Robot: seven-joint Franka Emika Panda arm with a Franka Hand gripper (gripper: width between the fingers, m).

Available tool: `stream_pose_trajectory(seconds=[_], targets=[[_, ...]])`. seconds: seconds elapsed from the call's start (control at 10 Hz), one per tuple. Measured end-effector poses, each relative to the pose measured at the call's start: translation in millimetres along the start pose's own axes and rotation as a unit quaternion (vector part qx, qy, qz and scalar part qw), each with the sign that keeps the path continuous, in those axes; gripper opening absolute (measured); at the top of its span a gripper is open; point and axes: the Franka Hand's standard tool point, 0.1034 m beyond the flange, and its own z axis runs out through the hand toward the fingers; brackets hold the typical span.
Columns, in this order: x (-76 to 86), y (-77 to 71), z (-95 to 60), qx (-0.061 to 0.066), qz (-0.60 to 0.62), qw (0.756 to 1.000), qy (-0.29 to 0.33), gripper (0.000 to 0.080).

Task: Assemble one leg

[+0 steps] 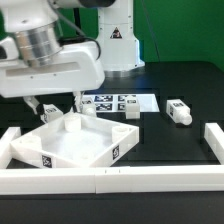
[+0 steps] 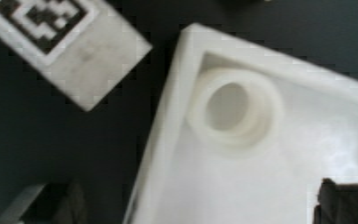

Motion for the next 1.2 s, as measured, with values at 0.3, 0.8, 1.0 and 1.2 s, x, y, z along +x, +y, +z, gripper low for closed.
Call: stream_pose_trajectory(seconds=[0.3,0.8,1.0,1.2], targets=[[0.1,-4.8,0.8,-0.003,-0.006,1.0,0.005,0.0649],[17.9,17.7,31.0,-0.007,0.044,0.999,0.01,0.0649],[17.3,17.8,33.0,-0.006,0.052,0.998,0.018,0.0513],[17.3,17.7,33.1,-0.006,0.052,0.998,0.018,0.0373]])
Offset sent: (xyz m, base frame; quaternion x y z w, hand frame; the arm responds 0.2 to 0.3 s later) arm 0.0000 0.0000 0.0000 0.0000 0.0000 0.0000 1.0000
